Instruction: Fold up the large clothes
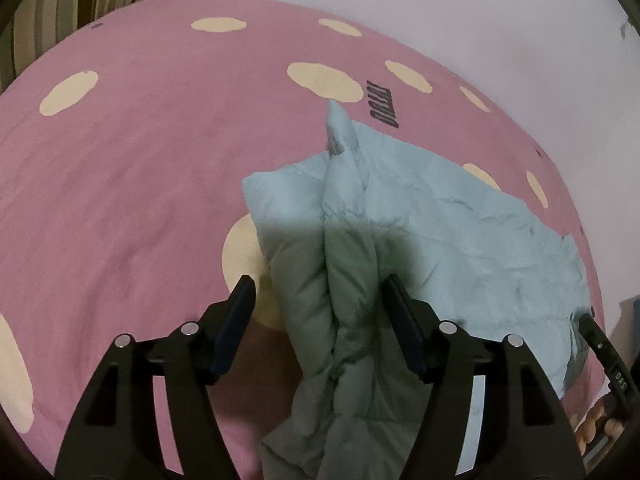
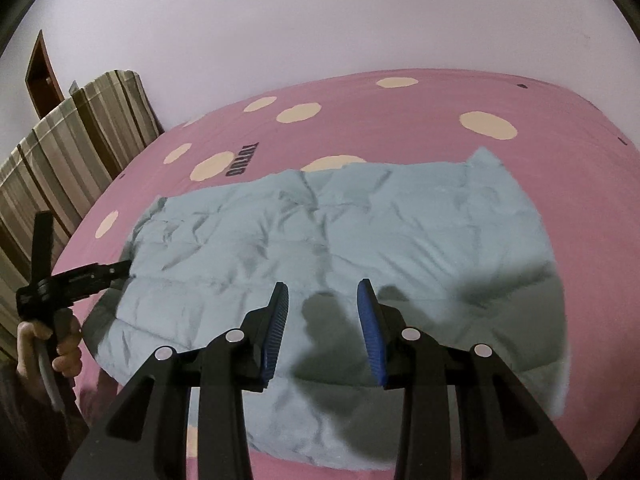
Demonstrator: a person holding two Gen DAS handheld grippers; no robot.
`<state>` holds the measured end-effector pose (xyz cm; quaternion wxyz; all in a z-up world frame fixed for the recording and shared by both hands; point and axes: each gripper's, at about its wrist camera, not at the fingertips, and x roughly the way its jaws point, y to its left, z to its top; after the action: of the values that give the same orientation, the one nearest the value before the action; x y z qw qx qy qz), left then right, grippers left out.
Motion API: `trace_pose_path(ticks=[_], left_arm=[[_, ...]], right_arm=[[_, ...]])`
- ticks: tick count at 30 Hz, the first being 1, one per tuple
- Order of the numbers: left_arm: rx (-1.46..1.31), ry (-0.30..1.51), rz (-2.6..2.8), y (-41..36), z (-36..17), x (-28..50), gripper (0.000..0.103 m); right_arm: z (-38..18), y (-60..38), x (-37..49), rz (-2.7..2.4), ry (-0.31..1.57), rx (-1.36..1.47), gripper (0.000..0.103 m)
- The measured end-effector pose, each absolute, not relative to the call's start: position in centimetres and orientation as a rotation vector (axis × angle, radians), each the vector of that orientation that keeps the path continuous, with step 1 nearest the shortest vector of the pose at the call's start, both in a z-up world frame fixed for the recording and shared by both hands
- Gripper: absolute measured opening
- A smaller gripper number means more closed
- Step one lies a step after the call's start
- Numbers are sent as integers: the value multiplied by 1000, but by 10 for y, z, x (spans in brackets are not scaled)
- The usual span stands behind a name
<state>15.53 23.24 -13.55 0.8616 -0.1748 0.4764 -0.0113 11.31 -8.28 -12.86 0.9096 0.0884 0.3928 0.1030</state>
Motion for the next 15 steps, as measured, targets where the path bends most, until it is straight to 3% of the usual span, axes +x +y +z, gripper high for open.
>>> trace_pose_path(ticks=[15], left_arm=[[-342, 1062, -75, 228, -149, 170, 66]], right_arm=[[-166, -19, 154, 172, 901, 92, 37]])
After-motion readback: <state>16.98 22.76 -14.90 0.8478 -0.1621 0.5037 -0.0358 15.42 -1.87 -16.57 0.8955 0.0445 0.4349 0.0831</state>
